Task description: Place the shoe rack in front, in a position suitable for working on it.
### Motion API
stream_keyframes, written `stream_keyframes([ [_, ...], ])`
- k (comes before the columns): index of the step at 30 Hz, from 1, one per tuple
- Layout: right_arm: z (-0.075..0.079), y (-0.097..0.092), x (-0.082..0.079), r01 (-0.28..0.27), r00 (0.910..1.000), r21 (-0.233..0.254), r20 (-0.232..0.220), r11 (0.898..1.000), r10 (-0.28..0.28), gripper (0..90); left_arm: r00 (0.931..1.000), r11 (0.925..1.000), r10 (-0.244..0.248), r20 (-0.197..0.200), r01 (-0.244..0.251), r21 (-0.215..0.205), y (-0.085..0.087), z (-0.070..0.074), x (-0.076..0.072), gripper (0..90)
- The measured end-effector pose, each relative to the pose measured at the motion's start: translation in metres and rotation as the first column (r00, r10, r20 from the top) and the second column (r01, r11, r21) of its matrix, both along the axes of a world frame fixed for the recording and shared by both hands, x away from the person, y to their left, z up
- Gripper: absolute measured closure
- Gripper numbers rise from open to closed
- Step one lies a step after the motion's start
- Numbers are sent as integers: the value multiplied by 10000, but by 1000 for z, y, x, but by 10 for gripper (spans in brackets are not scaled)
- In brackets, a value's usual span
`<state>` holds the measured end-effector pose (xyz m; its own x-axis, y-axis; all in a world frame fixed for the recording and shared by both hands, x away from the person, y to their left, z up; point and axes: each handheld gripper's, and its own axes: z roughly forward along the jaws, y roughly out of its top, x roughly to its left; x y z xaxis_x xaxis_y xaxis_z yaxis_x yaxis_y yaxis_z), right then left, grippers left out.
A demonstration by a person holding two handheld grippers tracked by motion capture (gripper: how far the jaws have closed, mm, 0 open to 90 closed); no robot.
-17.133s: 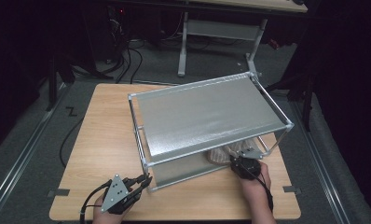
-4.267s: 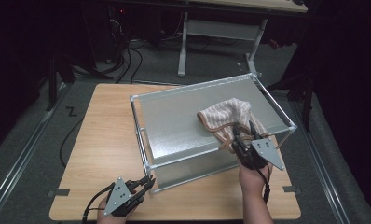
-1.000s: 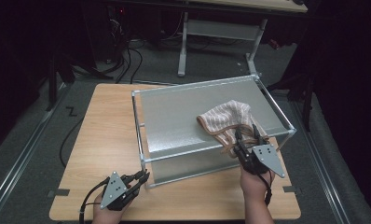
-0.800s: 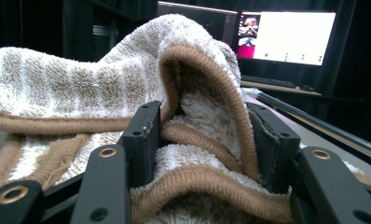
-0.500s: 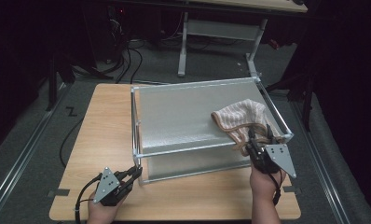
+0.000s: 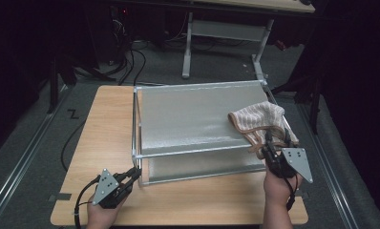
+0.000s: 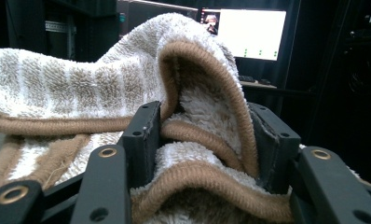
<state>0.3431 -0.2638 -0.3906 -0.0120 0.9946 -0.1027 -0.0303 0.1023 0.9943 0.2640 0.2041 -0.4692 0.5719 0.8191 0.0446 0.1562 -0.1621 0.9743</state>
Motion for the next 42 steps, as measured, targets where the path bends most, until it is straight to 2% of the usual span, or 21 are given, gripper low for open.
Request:
stream_keyframes([
  [9,0,10,-2,-313,9995,-14,-19,9995,313,479,9988,9985,488,-84,-490,-249,12,-1,5,807],
  [15,0,15,-2,-563,9984,-132,-57,9983,562,478,9970,9967,763,-114,-766,-264,19,-1,7,807],
  [22,1,11,-1,-380,9992,-51,-145,9993,379,478,9951,9948,978,-103,-981,-277,24,-1,9,808],
  [28,1,15,-2,-510,9986,-73,-149,9987,508,478,9923,9919,1233,-115,-1236,-305,30,-1,10,807],
  [35,2,30,-4,-1052,9944,-245,-161,9941,1048,484,9808,9789,1933,-243,-1945,-633,46,-2,14,804],
  [36,2,33,-5,-1134,9934,-197,-176,9934,1131,487,9808,9789,1933,-243,-1945,-633,46,-2,14,803],
  [37,2,36,-6,-1217,9924,-201,-207,9924,1213,494,9739,9717,2251,-283,-2266,-665,52,-2,14,803],
  [38,2,41,-7,-1307,9912,-253,-227,9911,1301,499,9739,9717,2251,-283,-2266,-665,52,-2,14,803],
  [39,2,45,-7,-1357,9906,-257,-228,9904,1351,503,9679,9658,2498,-278,-2511,-643,55,-2,15,802],
  [42,2,53,-9,-1526,9880,-200,-279,9881,1520,515,9618,9602,2724,-266,-2736,-562,60,-2,16,802],
])
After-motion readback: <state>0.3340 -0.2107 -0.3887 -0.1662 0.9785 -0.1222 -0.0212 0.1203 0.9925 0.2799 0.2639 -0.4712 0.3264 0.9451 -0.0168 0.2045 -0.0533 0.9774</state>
